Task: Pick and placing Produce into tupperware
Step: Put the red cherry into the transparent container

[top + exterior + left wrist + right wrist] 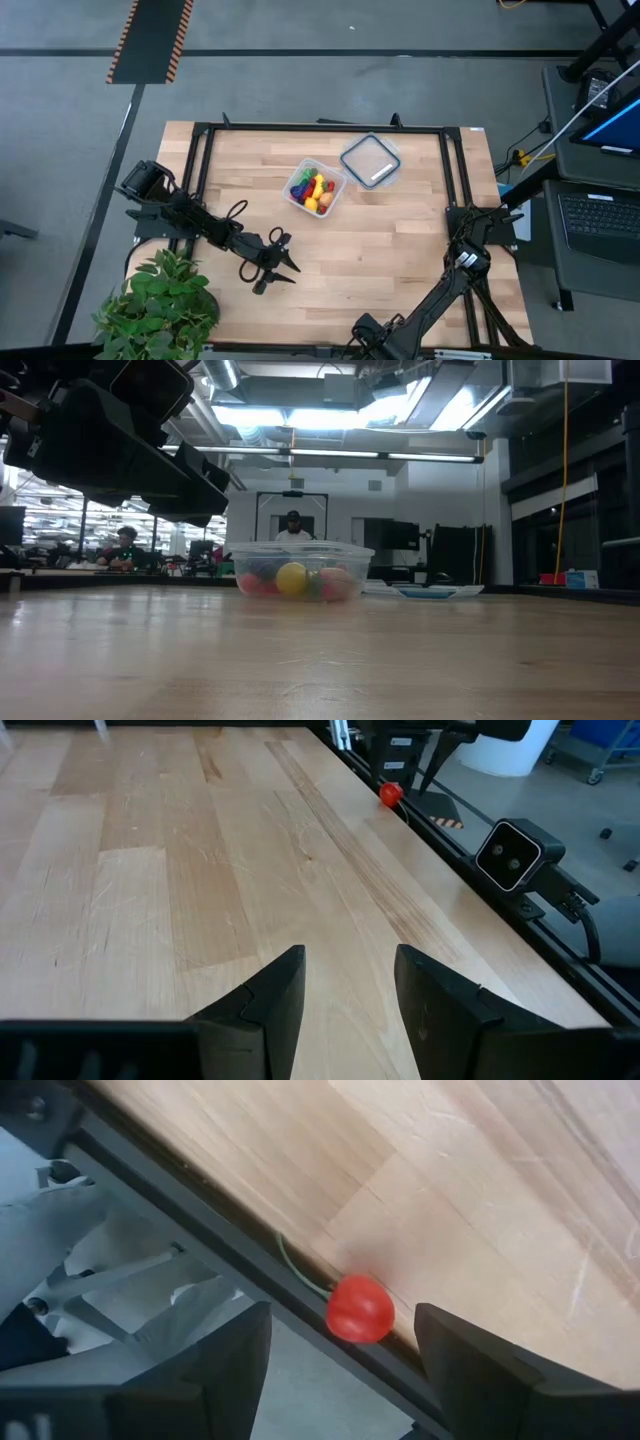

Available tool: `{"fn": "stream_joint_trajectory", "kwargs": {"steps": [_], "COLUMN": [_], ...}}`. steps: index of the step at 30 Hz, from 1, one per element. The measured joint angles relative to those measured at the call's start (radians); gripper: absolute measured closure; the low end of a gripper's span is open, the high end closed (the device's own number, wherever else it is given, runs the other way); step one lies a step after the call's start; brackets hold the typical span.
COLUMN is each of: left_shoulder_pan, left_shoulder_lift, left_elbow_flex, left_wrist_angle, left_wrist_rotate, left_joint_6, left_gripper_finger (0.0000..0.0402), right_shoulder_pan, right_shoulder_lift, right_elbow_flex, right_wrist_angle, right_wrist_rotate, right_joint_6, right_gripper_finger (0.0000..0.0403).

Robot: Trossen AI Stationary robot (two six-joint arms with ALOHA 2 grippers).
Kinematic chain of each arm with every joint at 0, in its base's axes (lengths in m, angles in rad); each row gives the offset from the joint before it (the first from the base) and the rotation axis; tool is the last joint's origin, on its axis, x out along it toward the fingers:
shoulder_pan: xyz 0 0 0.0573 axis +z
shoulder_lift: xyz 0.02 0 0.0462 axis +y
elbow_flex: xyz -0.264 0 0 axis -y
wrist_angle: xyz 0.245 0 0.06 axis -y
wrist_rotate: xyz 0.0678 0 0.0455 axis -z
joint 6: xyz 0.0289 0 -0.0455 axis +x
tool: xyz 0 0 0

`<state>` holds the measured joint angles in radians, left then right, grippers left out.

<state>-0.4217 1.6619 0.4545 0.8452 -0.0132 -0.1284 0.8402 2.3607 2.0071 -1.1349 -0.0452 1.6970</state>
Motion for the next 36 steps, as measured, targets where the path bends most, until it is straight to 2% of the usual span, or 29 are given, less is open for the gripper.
{"fn": "stream_joint_trajectory", "kwargs": {"steps": [24,28,36], "left_shoulder_pan": [0.000,0.000,0.000], "left_shoulder_lift": [0.000,0.000,0.000], "left_elbow_flex": [0.000,0.000,0.000], "left_wrist_angle": [0.000,0.000,0.000], "left_wrist_rotate": [0.000,0.000,0.000], "left_joint_6": [-0.003,-0.003,-0.003], "left_gripper_finger": [0.0253,0.0253,0.0253], "right_shoulder_pan": [0.003,0.003,0.003], "right_shoulder_lift": [0.031,0.031,0.031], "right_elbow_flex": [-0.002,-0.002,-0.002], "right_wrist_angle": [-0.021,-0.021,-0.020], "right_wrist_rotate": [0.000,-0.001,-0.009], "right_joint_6": [0.000,0.000,0.000], "right_gripper_finger": [0.0159,0.0188,0.0293]}}
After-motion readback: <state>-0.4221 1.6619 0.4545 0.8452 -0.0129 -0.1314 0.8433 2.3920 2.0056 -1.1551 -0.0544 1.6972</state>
